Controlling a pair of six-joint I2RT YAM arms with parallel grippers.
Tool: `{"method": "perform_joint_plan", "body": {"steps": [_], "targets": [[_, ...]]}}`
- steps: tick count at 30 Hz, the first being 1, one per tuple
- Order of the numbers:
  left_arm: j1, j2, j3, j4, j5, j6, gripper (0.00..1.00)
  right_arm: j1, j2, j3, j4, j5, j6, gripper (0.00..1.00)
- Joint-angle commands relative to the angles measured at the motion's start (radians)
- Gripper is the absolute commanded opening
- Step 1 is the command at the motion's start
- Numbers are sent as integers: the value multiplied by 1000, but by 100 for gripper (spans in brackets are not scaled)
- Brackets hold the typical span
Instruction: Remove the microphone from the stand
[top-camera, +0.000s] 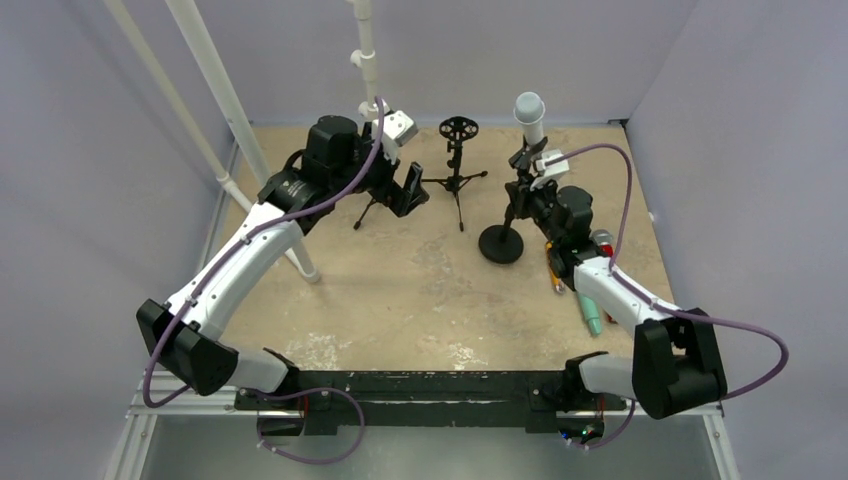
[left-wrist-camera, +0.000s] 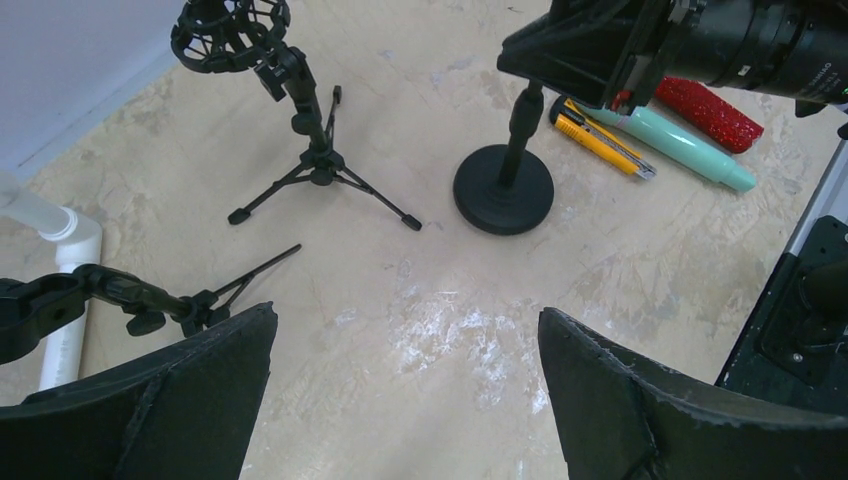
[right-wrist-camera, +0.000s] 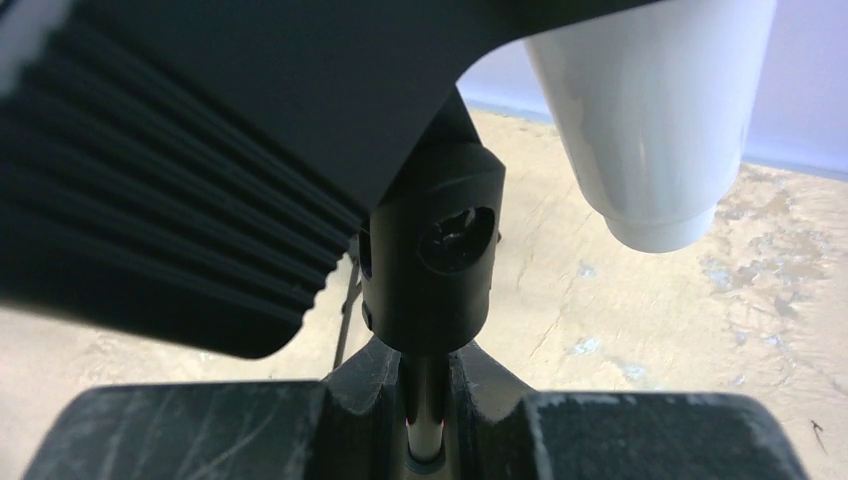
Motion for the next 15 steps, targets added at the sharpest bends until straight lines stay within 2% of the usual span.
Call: {"method": "perform_joint_plan", "body": {"steps": [1,6,15], "targets": [[5,-44,-16,12,-12,37,100,58,-69,14,-25,79,-29,0],[5,-74,-59,22,-2,53,100,99,-107,7,-99,83,-10,0],[4,-110,-129,54,15,76,100,126,-145,-46,-124,115,61,0]]}}
